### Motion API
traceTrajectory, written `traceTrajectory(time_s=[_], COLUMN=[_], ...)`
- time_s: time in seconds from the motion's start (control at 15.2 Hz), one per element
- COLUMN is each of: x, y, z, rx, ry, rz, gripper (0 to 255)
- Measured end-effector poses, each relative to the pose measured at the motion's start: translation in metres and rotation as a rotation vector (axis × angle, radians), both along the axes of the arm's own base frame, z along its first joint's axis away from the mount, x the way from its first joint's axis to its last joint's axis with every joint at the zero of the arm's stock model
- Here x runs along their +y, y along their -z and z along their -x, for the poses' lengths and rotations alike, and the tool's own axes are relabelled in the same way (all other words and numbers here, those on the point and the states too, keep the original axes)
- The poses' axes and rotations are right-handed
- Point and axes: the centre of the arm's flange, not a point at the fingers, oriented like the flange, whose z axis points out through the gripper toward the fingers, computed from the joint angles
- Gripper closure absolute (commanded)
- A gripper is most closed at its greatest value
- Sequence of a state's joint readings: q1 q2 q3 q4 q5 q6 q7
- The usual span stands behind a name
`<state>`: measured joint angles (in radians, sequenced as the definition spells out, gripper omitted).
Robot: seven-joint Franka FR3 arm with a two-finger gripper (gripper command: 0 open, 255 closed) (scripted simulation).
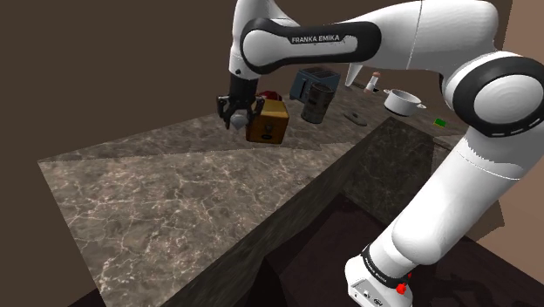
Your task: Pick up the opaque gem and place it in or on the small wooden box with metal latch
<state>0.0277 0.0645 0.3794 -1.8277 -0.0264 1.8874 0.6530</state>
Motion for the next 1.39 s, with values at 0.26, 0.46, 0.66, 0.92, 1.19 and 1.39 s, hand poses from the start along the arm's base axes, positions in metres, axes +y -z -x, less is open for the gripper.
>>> traceTrajectory(time_s=[0.26,0.46,0.66,0.92,1.19,1.39], x=[0.001,-0.005,-0.033,-0.08,-0.124,-0.158], y=[-0.022,-0.032,-0.033,-0.03,-0.035,-0.031], z=[0.0,-0.002,-0.021,-0.046,-0.074,-0.096], rx=[0.0,0.0,0.001,0.0,0.001,0.0], ry=[0.0,0.0,0.001,0.001,0.001,0.001], rz=[0.0,0.0,0.0,0.0,0.0,0.0], gripper=[255,255,255,255,255,255])
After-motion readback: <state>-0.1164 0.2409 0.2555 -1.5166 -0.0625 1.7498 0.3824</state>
